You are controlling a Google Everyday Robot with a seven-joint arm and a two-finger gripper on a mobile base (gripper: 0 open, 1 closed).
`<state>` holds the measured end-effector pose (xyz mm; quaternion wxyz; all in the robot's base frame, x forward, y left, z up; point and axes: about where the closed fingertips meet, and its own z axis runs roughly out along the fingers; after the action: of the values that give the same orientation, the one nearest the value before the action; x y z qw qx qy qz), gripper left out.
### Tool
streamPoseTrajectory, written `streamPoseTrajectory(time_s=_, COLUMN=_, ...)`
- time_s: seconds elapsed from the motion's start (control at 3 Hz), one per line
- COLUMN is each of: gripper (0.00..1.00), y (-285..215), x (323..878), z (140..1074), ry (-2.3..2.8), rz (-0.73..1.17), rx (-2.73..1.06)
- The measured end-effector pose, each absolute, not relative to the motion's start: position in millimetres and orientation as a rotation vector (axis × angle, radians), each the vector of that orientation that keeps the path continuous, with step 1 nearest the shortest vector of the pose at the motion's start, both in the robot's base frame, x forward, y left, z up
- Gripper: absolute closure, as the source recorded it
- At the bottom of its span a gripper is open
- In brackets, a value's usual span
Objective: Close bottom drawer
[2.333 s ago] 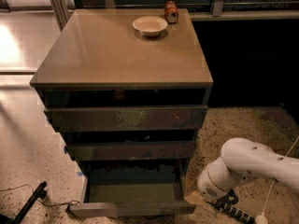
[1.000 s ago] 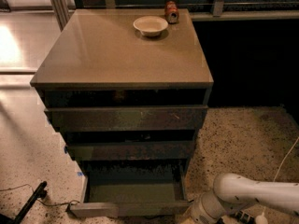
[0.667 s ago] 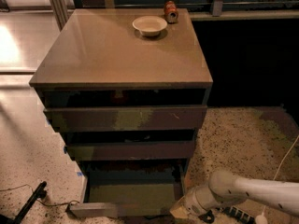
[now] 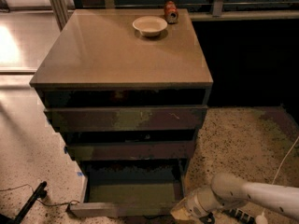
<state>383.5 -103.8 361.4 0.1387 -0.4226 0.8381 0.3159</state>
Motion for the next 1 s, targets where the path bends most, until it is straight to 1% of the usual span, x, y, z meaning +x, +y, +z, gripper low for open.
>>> streamPoseTrajectory(time_s=0.67, gripper=1.0, y=-109, x=355, z=281, ry=2.486, rz=1.04, rx=-1.058)
streamPoseTrajectory(time_s=1.0, gripper=1.0, y=-109, x=355, z=281, ry=2.486, rz=1.04, rx=-1.058)
